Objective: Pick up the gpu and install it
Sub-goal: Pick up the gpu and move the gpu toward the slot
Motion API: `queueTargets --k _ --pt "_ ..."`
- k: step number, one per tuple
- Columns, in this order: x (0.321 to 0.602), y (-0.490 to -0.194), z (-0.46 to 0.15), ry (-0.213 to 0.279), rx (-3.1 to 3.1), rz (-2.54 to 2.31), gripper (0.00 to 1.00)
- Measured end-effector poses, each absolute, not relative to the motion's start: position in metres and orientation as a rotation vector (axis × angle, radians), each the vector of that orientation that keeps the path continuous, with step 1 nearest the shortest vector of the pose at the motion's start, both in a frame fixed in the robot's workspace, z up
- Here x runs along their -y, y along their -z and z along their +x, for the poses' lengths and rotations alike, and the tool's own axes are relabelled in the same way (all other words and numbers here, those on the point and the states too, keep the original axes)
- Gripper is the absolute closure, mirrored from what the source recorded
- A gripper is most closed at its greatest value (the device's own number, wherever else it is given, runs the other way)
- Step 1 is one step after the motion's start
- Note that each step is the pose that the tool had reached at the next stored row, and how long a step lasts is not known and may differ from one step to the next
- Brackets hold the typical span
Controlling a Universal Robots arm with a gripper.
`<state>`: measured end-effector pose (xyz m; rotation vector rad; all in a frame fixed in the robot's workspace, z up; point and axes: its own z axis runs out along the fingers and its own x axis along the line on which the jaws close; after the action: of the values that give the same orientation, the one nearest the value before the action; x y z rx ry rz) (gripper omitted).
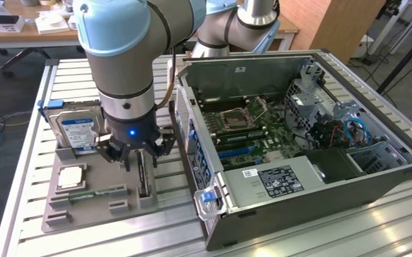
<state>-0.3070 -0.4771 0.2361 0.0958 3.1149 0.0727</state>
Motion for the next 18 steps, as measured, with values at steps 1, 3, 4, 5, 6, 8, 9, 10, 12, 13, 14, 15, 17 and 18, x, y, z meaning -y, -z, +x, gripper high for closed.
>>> queueTargets --k 1,3,4,5,6,8,9,10,12,13,14,15,17,18 --pt "0.4771 -0.2359 -0.3070 -0.073 -3.115 0.096 0.41" --pt "0.4770 -0.2358 -0.3070 -0.073 -3.115 0.096 0.41" --pt "0.4771 -0.2358 -0.3070 -0.073 -3.115 0.096 0.41" --pt "0.4771 -0.2359 -0.3070 -0.073 -3.115 0.096 0.41" --pt "0.4771 -0.2359 -0.3070 -0.073 -3.115 0.096 0.41" --pt "0.4771 -0.2358 -0.3070 -0.073 -3.115 0.096 0.41" --pt "0.4771 -0.2358 -0.3070 -0.073 -3.115 0.096 0.41" --pt "0.4771 -0.2359 -0.3070 -0.073 -3.115 0.096 0.41" --pt "0.4771 -0.2359 -0.3070 -0.073 -3.115 0.096 0.43" --pt "0.4771 -0.2359 -0.3069 -0.073 -3.115 0.096 0.43" --pt "0.4771 -0.2359 -0.3070 -0.073 -3.115 0.096 0.49" --pt "0.4771 -0.2358 -0.3070 -0.073 -3.115 0.096 0.49" --pt "0.4771 -0.2359 -0.3070 -0.073 -3.115 0.096 0.49" --pt "0.4771 -0.2358 -0.3070 -0.073 -3.115 0.096 0.49"
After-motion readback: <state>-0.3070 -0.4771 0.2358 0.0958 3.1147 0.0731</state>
